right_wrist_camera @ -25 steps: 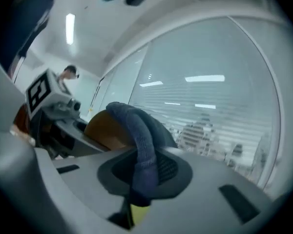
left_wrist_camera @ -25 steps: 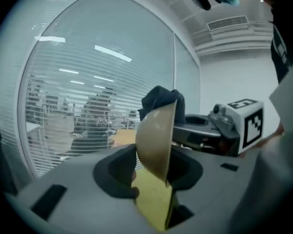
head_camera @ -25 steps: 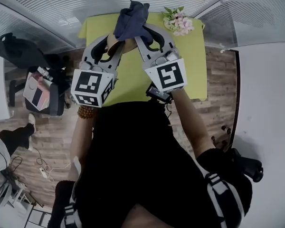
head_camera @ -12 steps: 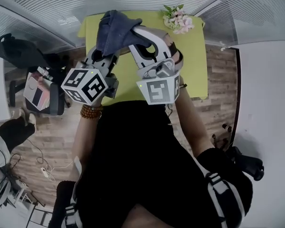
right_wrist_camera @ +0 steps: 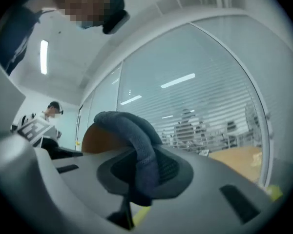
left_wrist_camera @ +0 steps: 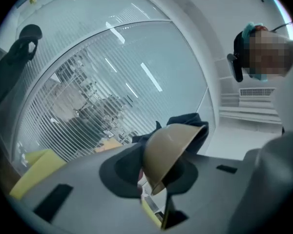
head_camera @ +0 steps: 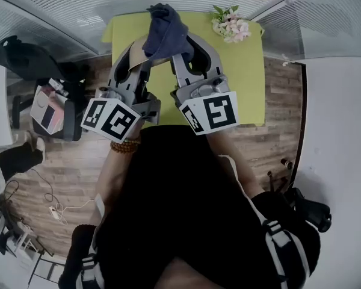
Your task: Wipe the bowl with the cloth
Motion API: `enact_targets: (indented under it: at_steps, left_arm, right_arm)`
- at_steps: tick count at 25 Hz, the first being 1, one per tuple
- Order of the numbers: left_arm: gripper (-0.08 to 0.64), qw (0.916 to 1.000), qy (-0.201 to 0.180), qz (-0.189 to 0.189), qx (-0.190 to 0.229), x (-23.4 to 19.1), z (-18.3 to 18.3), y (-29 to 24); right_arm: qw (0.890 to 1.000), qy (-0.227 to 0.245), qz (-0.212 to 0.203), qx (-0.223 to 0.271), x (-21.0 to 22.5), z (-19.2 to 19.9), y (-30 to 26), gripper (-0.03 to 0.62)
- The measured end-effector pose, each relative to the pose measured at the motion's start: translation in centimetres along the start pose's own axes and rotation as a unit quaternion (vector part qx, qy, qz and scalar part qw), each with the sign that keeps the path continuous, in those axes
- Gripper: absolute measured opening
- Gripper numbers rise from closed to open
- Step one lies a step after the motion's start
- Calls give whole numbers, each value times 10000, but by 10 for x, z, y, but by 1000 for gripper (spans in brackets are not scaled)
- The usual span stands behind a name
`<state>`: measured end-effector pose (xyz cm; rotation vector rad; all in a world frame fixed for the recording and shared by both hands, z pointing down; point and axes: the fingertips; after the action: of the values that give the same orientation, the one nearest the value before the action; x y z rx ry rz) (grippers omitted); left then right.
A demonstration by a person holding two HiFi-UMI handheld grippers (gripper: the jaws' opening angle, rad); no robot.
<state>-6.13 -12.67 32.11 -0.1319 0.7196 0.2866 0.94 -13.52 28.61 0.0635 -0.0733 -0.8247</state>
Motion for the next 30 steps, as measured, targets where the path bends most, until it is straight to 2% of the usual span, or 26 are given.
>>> enact_targets:
  at_steps: [2, 3, 4, 5, 7, 8, 9, 10, 11, 12, 13, 14, 15, 16, 17, 18, 19, 20, 21, 22, 23, 25, 28, 29, 30]
  left_arm:
    - [64, 9998, -59, -52, 170, -1, -3, 3]
    - [64, 9995, -71, -54, 287, -2, -5, 5]
    - [66, 9991, -77, -45, 422, -3, -8, 7]
    - [69, 9984, -77, -30, 555, -5, -10, 10]
    - [71, 9973, -91, -16, 730, -7, -10, 12]
    - [71, 9972, -131, 1, 731, -7, -7, 11]
    - [74, 9977, -204, 58, 637, -7, 1, 9]
    - [86, 9984, -330, 174, 427, -6, 11, 5]
    - [109, 9979, -538, 338, 134, -3, 22, 1]
    - [126, 9953, -830, 485, -145, 0, 30, -2]
    - [153, 9912, -1173, 527, -316, 2, 33, -3]
    - [158, 9863, -1550, 429, -365, 2, 31, -2]
    - [158, 9793, -1976, 245, -362, 1, 27, -2]
    - [158, 9696, -2418, 59, -372, -2, 25, -4]
    - [158, 9595, -2785, -85, -407, -4, 25, -7]
    - [152, 9529, -2990, -189, -464, -6, 27, -10]
    - [139, 9520, -3003, -264, -530, -8, 28, -13]
    - [104, 9563, -2849, -302, -588, -9, 28, -15]
    - [100, 9631, -2601, -294, -630, -10, 27, -15]
    - [98, 9696, -2346, -249, -654, -9, 25, -15]
    - [94, 9746, -2132, -197, -655, -8, 23, -13]
    - [89, 9837, -1692, -88, -605, -6, 17, -11]
    - [86, 9963, -699, 141, -475, -5, 8, -6]
    - [86, 9983, -384, 191, -396, -5, 4, -4]
    - [84, 9992, -134, 224, -301, -5, 0, -2]
  right_arm:
    - [9960, -891, -10, 43, 4, 8, 0, 46]
    - [9900, -1407, -75, 52, 4, 14, -1, 48]
    - [9802, -1970, -176, 58, 4, 21, -2, 49]
    - [9658, -2574, -307, 68, 3, 29, -2, 48]
    - [9274, -3694, -577, 83, -1, 46, -3, 46]
    - [9141, -3999, -674, 58, -1, 52, -3, 44]
    - [9125, -4025, -727, -17, 2, 56, -3, 44]
    - [9232, -3773, -721, -157, 7, 60, -2, 43]
    - [9424, -3264, -648, -349, 14, 62, 0, 37]
    - [9647, -2518, -515, -570, 21, 63, 2, 32]
    - [9839, -1559, -347, -803, 27, 60, 5, 31]
    - [9935, -448, -188, -1033, 31, 55, 6, 31]
    - [9900, 688, -93, -1232, 32, 48, 7, 32]
    - [9761, 1671, -71, -1385, 29, 40, 7, 37]
    - [9589, 2399, -92, -1510, 24, 33, 7, 35]
    - [9423, 2940, -129, -1595, 15, 28, 6, 34]
    - [9262, 3404, -167, -1612, 3, 25, 3, 34]
    - [9109, 3807, -189, -1578, -8, 23, 0, 34]
    - [9003, 4076, -188, -1517, -16, 20, -2, 35]
    - [8982, 4148, -179, -1443, -20, 16, -4, 34]
    - [9041, 4047, -172, -1358, -20, 13, -5, 32]
    - [9265, 3576, -158, -1157, -18, 7, -7, 32]
    - [9692, 2341, -224, -729, -16, 0, -12, 38]
    - [9814, 1837, -235, -507, -16, -5, -14, 41]
    - [9891, 1420, -247, -316, -15, -9, -16, 43]
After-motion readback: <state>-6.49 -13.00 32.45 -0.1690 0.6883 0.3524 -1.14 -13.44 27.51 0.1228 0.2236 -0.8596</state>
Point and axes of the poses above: the fingertips, and each gripper's own axes: y backward along the fingers, x to its right, z out of its underside, and after that the axes turned 10 degrees about -z, right-handed
